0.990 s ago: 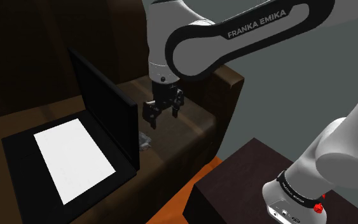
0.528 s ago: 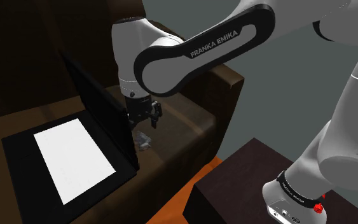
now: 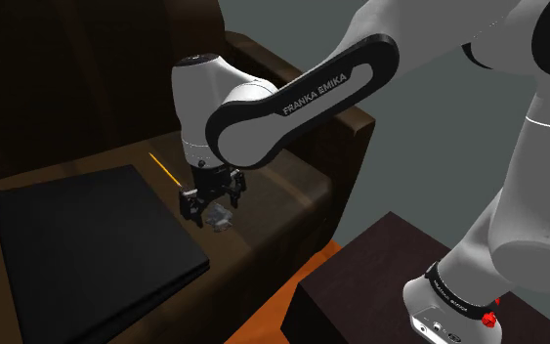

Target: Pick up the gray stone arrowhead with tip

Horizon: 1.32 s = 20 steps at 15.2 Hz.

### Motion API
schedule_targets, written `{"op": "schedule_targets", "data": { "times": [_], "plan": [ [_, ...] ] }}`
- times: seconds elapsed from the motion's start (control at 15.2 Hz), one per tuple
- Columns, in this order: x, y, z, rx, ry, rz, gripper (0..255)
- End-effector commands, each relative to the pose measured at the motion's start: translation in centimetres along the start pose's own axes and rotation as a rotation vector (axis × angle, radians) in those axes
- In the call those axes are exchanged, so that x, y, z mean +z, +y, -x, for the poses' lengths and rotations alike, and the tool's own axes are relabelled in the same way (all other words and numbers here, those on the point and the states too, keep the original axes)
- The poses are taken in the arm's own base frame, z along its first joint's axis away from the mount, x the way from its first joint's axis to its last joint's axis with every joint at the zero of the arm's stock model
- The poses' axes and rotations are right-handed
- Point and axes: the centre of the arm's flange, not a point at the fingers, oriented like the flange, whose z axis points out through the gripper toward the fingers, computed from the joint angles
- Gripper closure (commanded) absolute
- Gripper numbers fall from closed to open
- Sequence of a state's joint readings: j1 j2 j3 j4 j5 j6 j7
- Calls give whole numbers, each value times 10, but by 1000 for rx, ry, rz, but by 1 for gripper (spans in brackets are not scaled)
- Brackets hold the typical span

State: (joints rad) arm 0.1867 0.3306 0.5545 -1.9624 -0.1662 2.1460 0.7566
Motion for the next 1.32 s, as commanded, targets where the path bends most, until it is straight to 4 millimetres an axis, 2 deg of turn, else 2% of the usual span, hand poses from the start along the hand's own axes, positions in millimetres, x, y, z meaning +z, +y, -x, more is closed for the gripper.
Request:
{"op": "schedule_targets", "data": {
  "times": [0.0,0.59,1.25],
  "plan": [
    [2,-1,0,0,0,0,255],
    [2,-1,0,0,0,0,255],
    [-50,1,5,0,0,0,255]
  ]
}}
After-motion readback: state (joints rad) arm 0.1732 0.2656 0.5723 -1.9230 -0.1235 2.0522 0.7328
